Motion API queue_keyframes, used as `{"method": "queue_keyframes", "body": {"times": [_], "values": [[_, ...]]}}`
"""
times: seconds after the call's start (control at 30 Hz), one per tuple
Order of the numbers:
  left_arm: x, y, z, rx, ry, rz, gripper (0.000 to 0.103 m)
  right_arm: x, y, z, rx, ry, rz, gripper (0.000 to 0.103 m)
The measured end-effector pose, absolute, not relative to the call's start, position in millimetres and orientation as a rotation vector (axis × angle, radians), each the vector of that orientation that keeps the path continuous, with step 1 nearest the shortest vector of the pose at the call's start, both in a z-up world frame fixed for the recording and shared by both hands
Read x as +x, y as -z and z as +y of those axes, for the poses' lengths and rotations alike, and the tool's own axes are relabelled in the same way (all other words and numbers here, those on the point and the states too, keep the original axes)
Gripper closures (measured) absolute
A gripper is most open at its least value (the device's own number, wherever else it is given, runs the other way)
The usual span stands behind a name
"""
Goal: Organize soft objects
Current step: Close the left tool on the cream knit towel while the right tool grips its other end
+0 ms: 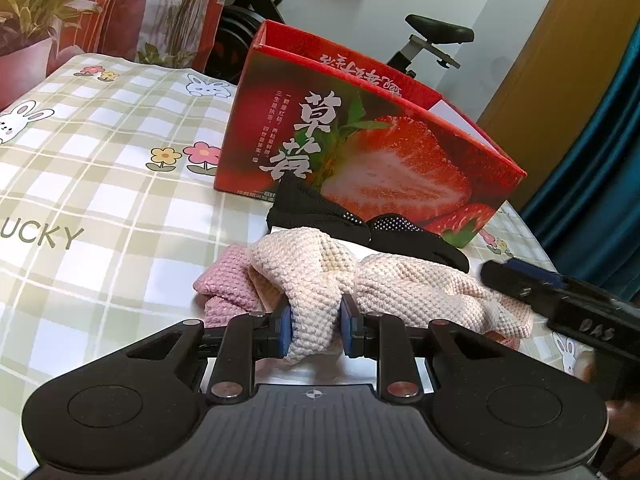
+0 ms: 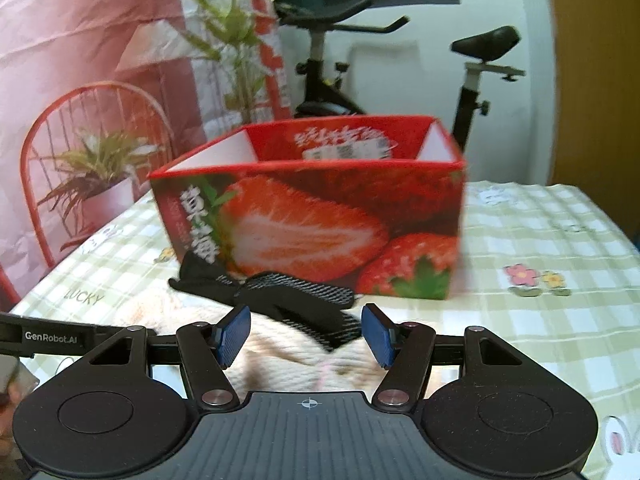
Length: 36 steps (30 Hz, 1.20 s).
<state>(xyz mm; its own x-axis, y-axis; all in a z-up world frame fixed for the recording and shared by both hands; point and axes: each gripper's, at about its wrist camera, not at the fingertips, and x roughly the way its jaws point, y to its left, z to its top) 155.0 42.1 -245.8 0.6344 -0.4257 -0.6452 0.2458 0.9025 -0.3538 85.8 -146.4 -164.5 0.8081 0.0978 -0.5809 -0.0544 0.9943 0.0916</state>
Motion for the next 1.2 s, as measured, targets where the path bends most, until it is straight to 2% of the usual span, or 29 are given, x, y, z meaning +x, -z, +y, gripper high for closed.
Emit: {"method": "queue_keyframes", "body": {"times": [0.4, 0.6, 0.7, 0.9, 0.97, 1.2], "values": [[154, 248, 44, -0.272, 0.384, 0.793, 0.075, 73, 180, -193, 0.215, 0.061, 0.684, 0.046], [154, 249, 43, -0.277, 0.382, 0.794, 0.075, 75, 185, -178, 0.185, 0.007, 0.708, 0.077], [154, 249, 43, -0.278, 0.382, 0.795, 0.075, 75, 183, -174, 0.168, -0.012, 0.699, 0.085], [153, 247, 44, -0.283, 0.386, 0.791, 0.077, 74, 179, -178, 0.187, -0.014, 0.685, 0.089], [152, 244, 45, -0.289, 0.39, 0.777, 0.081, 72, 174, -179, 0.185, -0.016, 0.659, 0.089], [143, 208, 49, -0.267, 0.404, 0.656, 0.083, 73, 142, -178, 0.139, -0.054, 0.543, 0.09]]}}
